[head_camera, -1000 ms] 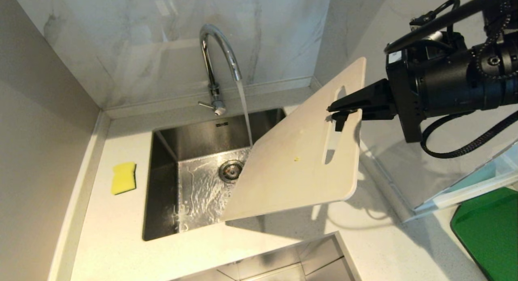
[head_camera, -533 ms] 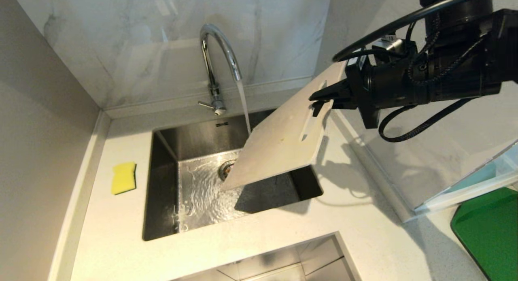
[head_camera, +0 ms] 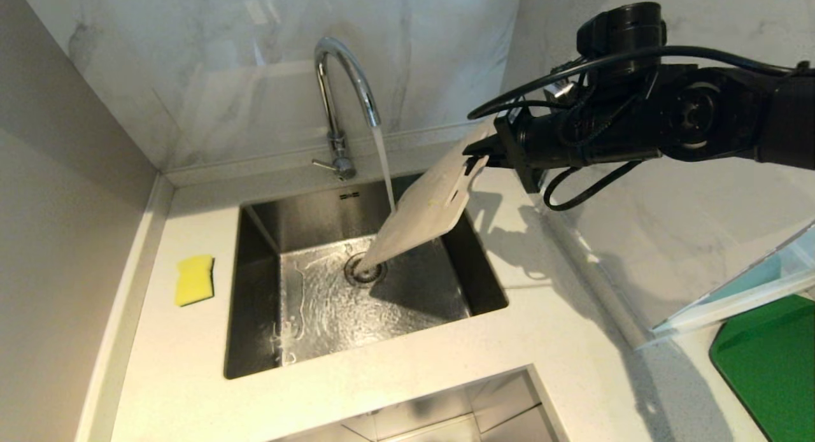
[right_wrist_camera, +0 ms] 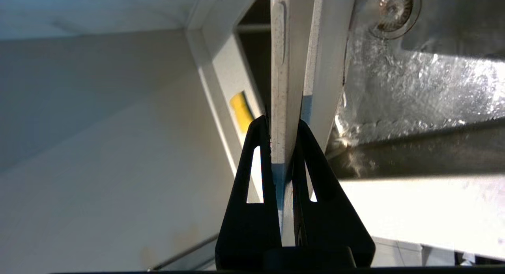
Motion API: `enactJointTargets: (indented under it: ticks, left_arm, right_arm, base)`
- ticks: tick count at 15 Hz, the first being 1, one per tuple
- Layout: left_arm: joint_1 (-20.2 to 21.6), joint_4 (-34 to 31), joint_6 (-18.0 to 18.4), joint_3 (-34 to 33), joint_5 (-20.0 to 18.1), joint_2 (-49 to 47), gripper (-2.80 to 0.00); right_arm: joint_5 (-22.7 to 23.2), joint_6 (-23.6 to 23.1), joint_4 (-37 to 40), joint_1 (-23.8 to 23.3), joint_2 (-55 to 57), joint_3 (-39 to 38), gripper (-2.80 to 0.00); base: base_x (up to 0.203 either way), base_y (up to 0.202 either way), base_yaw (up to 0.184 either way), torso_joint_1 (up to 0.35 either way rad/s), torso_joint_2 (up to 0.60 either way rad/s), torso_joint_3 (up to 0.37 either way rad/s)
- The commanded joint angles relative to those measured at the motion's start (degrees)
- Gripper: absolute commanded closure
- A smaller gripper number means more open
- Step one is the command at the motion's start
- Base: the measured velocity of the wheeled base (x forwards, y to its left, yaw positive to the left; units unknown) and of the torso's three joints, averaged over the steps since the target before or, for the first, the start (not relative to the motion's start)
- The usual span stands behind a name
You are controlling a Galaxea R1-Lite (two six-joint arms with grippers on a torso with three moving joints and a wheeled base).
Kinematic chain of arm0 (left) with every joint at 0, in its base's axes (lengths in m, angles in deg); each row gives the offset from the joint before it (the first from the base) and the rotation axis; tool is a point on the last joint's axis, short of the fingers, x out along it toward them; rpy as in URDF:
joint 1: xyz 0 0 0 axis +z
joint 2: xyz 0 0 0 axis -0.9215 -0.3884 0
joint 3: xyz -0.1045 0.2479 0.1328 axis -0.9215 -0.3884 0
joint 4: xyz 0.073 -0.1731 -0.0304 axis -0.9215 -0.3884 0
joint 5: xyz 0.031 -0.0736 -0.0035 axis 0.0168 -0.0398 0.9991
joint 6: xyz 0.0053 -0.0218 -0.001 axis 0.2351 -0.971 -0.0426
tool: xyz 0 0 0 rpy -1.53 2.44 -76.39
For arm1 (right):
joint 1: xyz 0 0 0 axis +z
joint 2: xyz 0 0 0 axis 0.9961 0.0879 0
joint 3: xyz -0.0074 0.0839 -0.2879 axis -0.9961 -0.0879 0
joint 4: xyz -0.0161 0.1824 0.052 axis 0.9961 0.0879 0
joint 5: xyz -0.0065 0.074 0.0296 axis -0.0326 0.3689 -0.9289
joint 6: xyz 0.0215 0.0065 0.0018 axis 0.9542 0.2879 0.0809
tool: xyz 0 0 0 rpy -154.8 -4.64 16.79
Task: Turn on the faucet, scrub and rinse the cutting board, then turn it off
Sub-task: Scrub the cutting board underwater
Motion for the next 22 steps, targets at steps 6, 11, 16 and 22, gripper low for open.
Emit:
enactJointTargets:
  ticks: [6, 11, 16, 22]
  left_arm:
    - [0.02, -0.1, -0.02, -0.01, 0.02, 0.01, 0.0]
    - [0.02, -0.1, -0.02, -0.01, 0.02, -0.02, 0.0]
    - [0.02, -0.1, -0.02, -0.01, 0.02, 0.01, 0.0]
    - [0.02, -0.1, -0.02, -0.01, 0.02, 0.01, 0.0]
  right_arm:
    - [-2.61, 0.22, -5.26, -1.45, 9.84, 5.23, 0.0]
    - [-4.84, 0.16, -10.23, -1.52, 11.69, 5.25, 0.0]
    - [-5.01, 0.16, -9.63, -1.7, 9.95, 5.25, 0.0]
    - [-5.01, 0.16, 2.81, -1.63, -3.46, 5.25, 0.0]
  base:
    - [0.0, 0.0, 0.0, 0.0, 0.0, 0.0]
    - [0.0, 0.0, 0.0, 0.0, 0.0, 0.0]
    - [0.0, 0.0, 0.0, 0.0, 0.0, 0.0]
    - [0.0, 0.0, 0.0, 0.0, 0.0, 0.0]
